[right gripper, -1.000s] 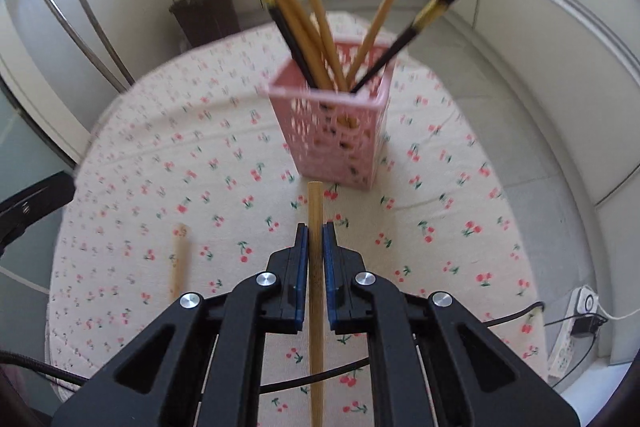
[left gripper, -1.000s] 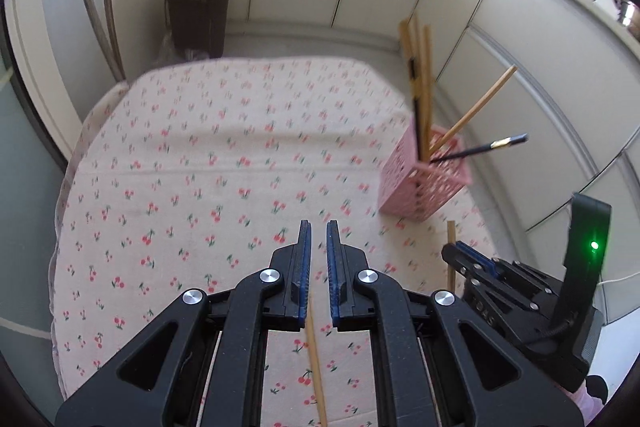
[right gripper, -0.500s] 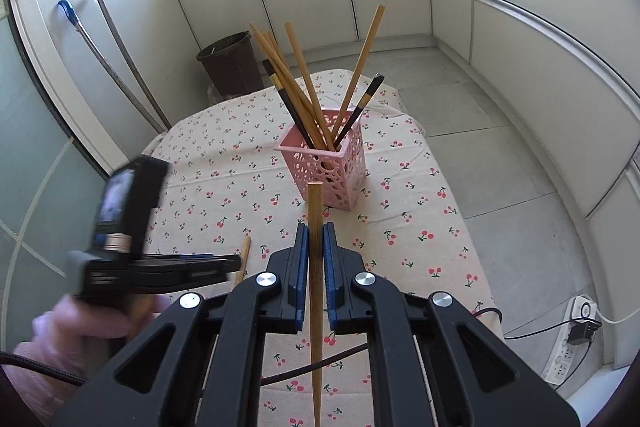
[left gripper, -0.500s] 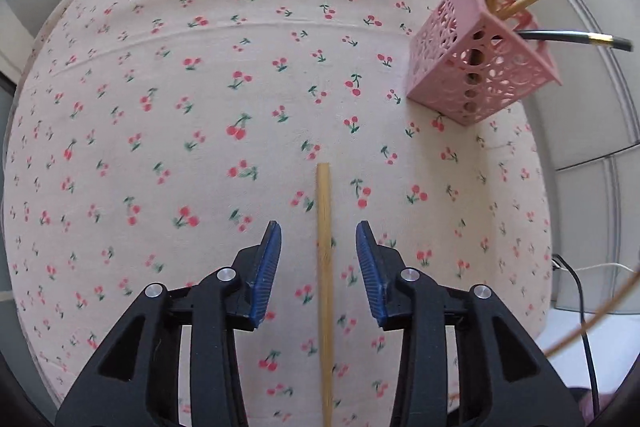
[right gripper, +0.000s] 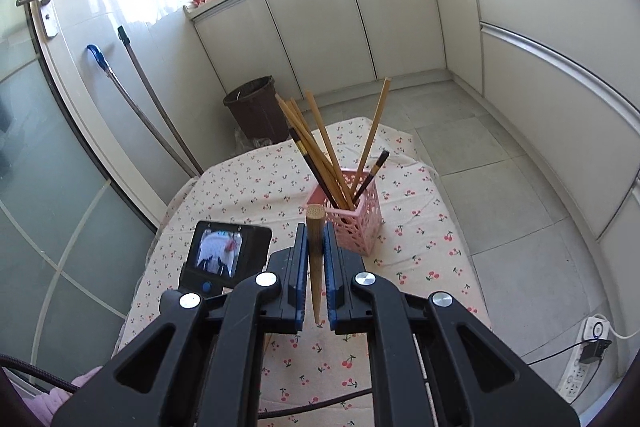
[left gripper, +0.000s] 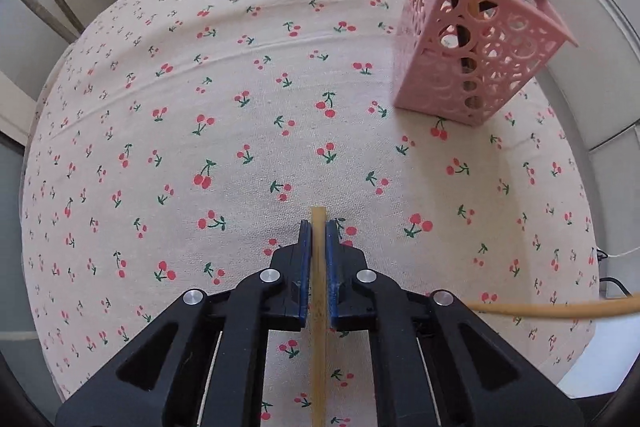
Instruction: Organize utensils
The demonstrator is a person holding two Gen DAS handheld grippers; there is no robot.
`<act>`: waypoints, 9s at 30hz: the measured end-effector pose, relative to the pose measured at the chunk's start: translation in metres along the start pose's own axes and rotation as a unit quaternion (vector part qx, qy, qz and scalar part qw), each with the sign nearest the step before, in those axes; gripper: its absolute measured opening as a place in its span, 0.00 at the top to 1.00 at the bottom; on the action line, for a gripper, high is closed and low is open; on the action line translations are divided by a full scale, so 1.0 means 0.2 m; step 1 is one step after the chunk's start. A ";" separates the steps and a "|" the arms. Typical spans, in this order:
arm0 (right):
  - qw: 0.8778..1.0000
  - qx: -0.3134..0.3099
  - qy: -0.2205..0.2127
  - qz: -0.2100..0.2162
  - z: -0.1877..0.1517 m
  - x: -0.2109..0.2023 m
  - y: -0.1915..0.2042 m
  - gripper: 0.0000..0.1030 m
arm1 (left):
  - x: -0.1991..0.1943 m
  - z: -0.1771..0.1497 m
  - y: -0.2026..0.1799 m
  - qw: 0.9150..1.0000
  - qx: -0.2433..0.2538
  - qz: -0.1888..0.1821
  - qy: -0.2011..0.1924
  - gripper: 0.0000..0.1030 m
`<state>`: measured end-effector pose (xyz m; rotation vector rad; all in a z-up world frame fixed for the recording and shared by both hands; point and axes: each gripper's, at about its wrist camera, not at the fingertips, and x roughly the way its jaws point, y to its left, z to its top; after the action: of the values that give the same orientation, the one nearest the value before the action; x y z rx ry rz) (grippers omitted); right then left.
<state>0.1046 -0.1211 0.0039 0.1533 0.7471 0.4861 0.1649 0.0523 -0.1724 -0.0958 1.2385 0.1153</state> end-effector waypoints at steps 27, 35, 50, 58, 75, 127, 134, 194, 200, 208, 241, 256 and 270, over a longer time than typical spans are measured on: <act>0.987 0.073 -0.142 0.028 0.67 -0.35 -0.16 0.92 | -1.51 0.29 0.07 0.924 -0.038 -0.104 -0.365 0.94; 0.985 0.102 -0.138 0.028 0.74 -0.26 -0.30 0.92 | -1.37 0.50 -0.09 0.921 -0.051 -0.091 -0.376 0.94; 0.987 0.088 -0.131 0.007 0.74 -0.17 -0.26 0.92 | -1.29 0.45 0.09 0.920 -0.110 -0.085 -0.365 0.61; 0.990 0.069 -0.119 -0.023 0.72 -0.02 -0.17 0.92 | -1.20 0.39 0.21 0.934 -0.126 -0.074 -0.325 0.58; 0.995 0.029 -0.088 -0.045 0.65 0.14 -0.09 0.87 | -1.27 0.31 0.13 0.930 -0.087 -0.050 -0.353 0.53; 0.961 -0.016 -0.108 -0.256 -0.48 -0.49 -0.10 0.09 | -1.18 -0.73 -0.31 0.929 0.005 0.063 -0.365 0.07; 0.958 -0.010 -0.108 -0.265 -0.49 -0.49 -0.12 0.09 | -1.17 -0.72 -0.31 0.931 -0.001 0.054 -0.362 0.07; 0.962 0.000 -0.097 -0.257 -0.48 -0.48 -0.18 0.09 | -1.11 -0.70 -0.32 0.939 -0.004 0.047 -0.342 0.07; 0.962 0.002 -0.094 -0.256 -0.48 -0.48 -0.18 0.09 | -1.10 -0.70 -0.32 0.939 -0.005 0.048 -0.340 0.07; 0.962 0.002 -0.096 -0.257 -0.48 -0.48 -0.18 0.09 | -1.10 -0.69 -0.32 0.939 -0.005 0.048 -0.340 0.07; 0.962 0.002 -0.093 -0.258 -0.48 -0.47 -0.19 0.09 | -1.08 -0.70 -0.31 0.940 -0.004 0.050 -0.336 0.07; 0.962 0.005 -0.087 -0.257 -0.49 -0.45 -0.20 0.09 | -1.08 -0.70 -0.30 0.939 0.000 0.059 -0.339 0.07; 0.963 0.009 -0.081 -0.257 -0.49 -0.44 -0.20 0.09 | -1.06 -0.70 -0.34 0.940 0.033 0.050 -0.336 0.20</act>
<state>-0.0021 -0.2015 -0.0257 0.0110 0.6016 -0.0277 -0.0254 -0.0418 -0.0171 0.0647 0.5599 0.1761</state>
